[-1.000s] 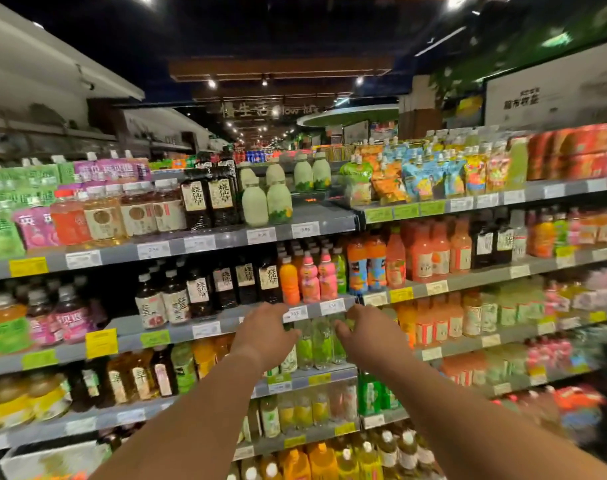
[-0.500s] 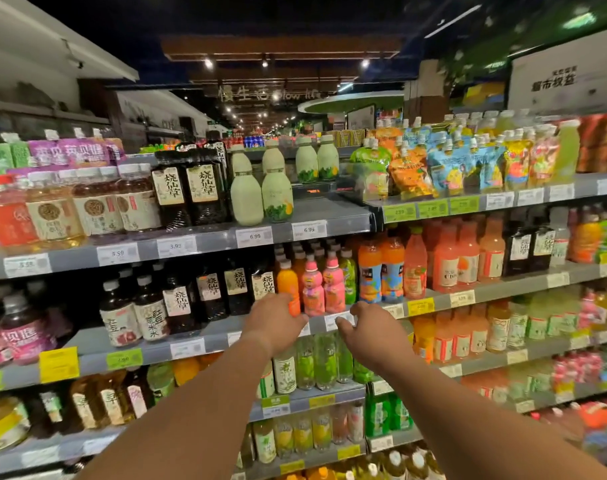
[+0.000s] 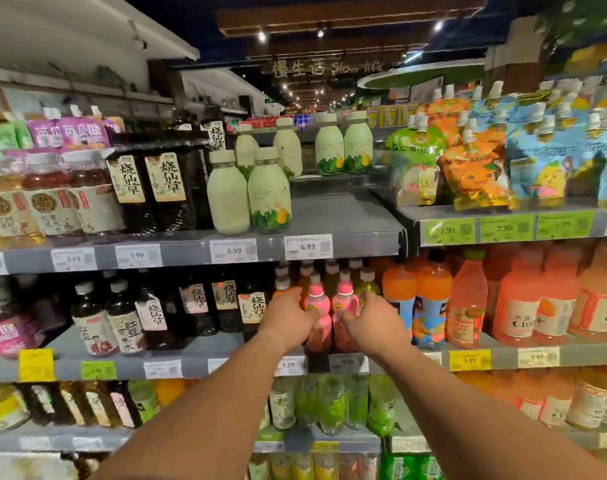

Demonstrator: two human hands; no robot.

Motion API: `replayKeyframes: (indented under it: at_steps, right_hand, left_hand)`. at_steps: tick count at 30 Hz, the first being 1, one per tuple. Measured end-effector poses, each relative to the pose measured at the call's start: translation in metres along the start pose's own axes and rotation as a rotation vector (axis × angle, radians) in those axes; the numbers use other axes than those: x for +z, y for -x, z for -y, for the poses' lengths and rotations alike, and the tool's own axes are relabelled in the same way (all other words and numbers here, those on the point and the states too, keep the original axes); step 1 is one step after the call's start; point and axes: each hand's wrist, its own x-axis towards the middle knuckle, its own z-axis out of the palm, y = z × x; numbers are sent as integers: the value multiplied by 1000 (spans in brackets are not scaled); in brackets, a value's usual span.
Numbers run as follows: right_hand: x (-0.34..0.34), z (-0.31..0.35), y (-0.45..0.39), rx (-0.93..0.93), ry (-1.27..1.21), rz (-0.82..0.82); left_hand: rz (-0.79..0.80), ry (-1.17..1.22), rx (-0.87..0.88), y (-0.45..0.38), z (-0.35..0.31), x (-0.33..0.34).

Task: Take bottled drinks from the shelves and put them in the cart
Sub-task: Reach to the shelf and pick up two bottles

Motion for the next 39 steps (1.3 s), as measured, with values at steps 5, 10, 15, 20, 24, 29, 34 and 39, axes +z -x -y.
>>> replayKeyframes:
  at_steps: [5,10,15,20,24,29,34,39]
  right_hand:
    - [21,-10,-34,-33,-44,23]
    - [31,-16,-41,-57,23,16]
    - [29,-19,-36,-90,2,-19]
    - [31,-27,-27,-139,-40,-75]
    - [31,-28,-25,-145,-85,-41]
    - [26,-16,-20,-252,-61,-78]
    - [27,28,0,-399,-46,-149]
    - [50,82,40,-441,-63,-95]
  left_hand:
    - [-55,19,-63,-22,-1,26]
    - [-80,-54,-75,-24,-7,35]
    - [-69,-138,-44,-25,-6,40]
    - [-88,-133,-29,-20,-7,44]
    - [-85,-49,-53,-13,-7,46]
    - [-175,55,-52,-1,1,26]
    - [-275,111,-19,25,18,-19]
    - [-326,160,-81,78,69,-73]
